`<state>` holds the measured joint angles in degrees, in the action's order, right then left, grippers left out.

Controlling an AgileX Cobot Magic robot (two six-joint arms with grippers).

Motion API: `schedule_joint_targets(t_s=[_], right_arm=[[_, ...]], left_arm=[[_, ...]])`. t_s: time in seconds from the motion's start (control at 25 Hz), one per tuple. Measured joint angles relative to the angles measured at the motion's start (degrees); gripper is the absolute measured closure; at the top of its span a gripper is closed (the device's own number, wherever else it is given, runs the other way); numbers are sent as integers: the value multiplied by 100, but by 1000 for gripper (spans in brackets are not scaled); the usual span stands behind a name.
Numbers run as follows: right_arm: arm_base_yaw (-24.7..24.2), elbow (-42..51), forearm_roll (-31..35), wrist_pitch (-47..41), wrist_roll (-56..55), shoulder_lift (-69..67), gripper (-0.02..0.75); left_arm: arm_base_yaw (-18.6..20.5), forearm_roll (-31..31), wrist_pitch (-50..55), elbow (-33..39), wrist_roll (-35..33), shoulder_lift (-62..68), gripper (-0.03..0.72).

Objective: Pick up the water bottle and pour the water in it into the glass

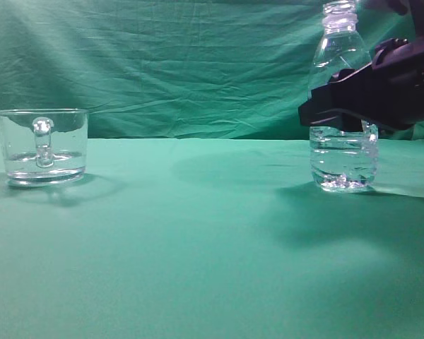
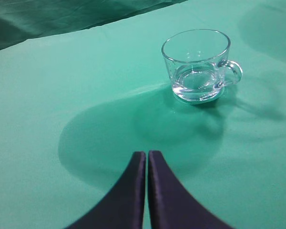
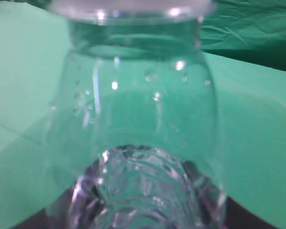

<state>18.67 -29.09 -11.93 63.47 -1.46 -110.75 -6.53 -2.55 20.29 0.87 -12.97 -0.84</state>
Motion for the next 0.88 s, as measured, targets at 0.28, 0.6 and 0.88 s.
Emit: schedule_joint_targets(t_s=[0.28, 0.6, 0.88], right_arm=[[0, -3, 0, 12, -33, -11, 423], [0, -3, -42, -82, -123, 147, 132], [0, 213, -55, -444, -535, 755, 65]], left_arm=[[0, 0, 0, 0, 0, 0, 688], [0, 0, 0, 0, 0, 0, 688], [0, 0, 0, 0, 0, 0, 688]])
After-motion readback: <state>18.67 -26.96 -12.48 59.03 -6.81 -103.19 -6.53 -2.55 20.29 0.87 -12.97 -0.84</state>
